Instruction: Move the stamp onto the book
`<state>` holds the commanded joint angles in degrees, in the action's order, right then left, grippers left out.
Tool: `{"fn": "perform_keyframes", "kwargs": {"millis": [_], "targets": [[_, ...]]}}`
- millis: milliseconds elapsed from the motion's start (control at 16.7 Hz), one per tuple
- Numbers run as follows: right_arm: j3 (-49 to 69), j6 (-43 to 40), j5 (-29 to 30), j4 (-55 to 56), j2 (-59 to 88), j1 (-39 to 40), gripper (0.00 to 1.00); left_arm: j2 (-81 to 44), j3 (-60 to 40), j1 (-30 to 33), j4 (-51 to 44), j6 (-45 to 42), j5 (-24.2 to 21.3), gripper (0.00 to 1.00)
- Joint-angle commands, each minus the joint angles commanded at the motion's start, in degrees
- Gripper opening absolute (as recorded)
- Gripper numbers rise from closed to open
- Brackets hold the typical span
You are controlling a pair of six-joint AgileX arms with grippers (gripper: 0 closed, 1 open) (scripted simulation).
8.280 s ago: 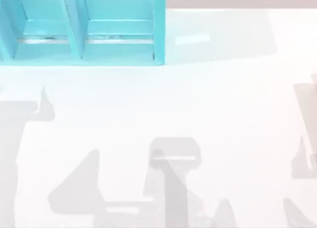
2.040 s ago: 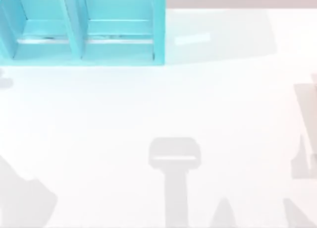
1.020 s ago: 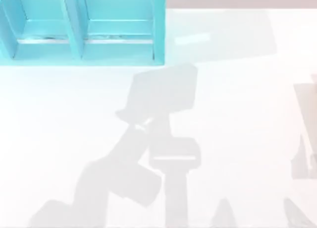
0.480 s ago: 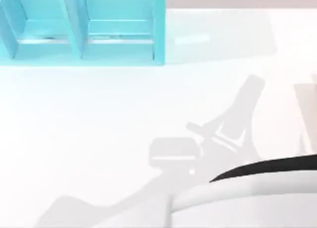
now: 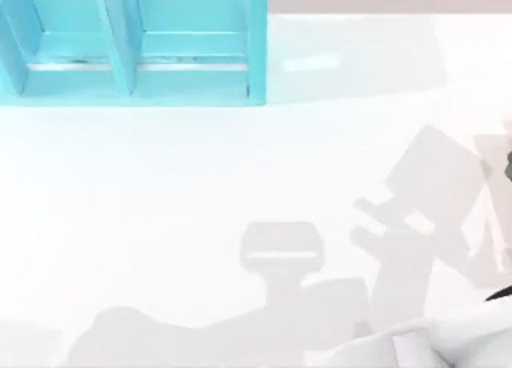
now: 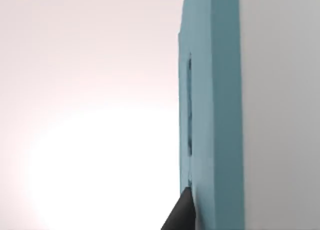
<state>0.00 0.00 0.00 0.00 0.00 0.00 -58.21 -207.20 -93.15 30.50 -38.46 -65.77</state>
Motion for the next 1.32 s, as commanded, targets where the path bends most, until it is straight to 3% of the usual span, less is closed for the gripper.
{"fn": "perform_keyframes", "kwargs": {"millis": [1020, 1320], "targets": [[0.0, 0.0, 0.0, 0.0, 0.0, 0.0, 1.0, 3.9, -40.2, -18.5, -1.2, -9.9, -2.8, 0.0], [0.0, 0.0, 0.0, 0.0, 0.0, 0.0, 1.0, 3.9, -43.1, -20.3, -1.5, -10.8, -3.0, 0.0]]}}
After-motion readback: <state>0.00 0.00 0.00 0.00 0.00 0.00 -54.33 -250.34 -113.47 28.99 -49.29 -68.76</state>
